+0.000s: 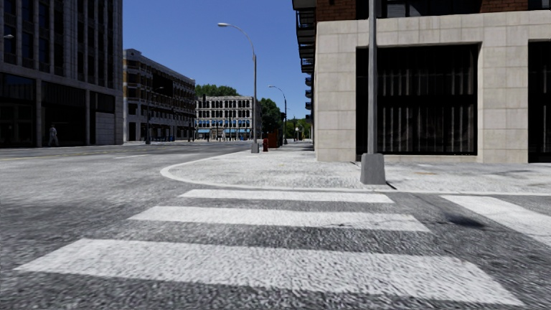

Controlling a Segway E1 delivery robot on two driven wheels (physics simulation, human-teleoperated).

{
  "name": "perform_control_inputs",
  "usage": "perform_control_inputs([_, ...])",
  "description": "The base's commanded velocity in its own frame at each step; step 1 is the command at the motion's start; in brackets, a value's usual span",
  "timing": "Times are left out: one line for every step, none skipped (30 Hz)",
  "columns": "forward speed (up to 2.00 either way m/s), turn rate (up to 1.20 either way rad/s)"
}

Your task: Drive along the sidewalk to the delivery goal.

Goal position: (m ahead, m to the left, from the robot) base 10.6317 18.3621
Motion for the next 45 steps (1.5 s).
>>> perform_control_inputs([1.29, 0.00])
perform_control_inputs([1.29, 0.00])
perform_control_inputs([1.29, 0.00])
perform_control_inputs([1.29, 0.00])
perform_control_inputs([1.29, 0.00])
perform_control_inputs([1.30, 0.00])
perform_control_inputs([1.34, 0.00])
perform_control_inputs([1.36, 0.00])
perform_control_inputs([1.36, 0.00])
perform_control_inputs([1.37, 0.00])
perform_control_inputs([1.37, 0.00])
perform_control_inputs([1.37, 0.00])
perform_control_inputs([1.37, 0.00])
perform_control_inputs([1.37, 0.00])
perform_control_inputs([1.37, 0.00])
perform_control_inputs([1.37, 0.00])
perform_control_inputs([1.37, 0.00])
perform_control_inputs([1.38, 0.00])
perform_control_inputs([1.38, 0.00])
perform_control_inputs([1.38, 0.00])
perform_control_inputs([1.38, 0.00])
perform_control_inputs([1.38, 0.00])
perform_control_inputs([1.38, 0.00])
perform_control_inputs([1.39, 0.00])
perform_control_inputs([1.39, 0.00])
perform_control_inputs([1.40, 0.00])
perform_control_inputs([1.43, 0.00])
perform_control_inputs([1.50, 0.00])
perform_control_inputs([1.54, 0.00])
perform_control_inputs([1.54, 0.00])
perform_control_inputs([1.55, 0.00])
perform_control_inputs([1.55, 0.00])
perform_control_inputs([1.55, 0.00])
perform_control_inputs([1.55, 0.00])
perform_control_inputs([1.55, 0.00])
perform_control_inputs([1.55, 0.00])
perform_control_inputs([1.55, 0.00])
perform_control_inputs([1.55, 0.00])
perform_control_inputs([1.55, 0.00])
perform_control_inputs([1.55, 0.00])
perform_control_inputs([1.55, 0.00])
perform_control_inputs([1.55, 0.00])
perform_control_inputs([1.55, 0.00])
perform_control_inputs([1.55, 0.00])
perform_control_inputs([1.55, 0.00])
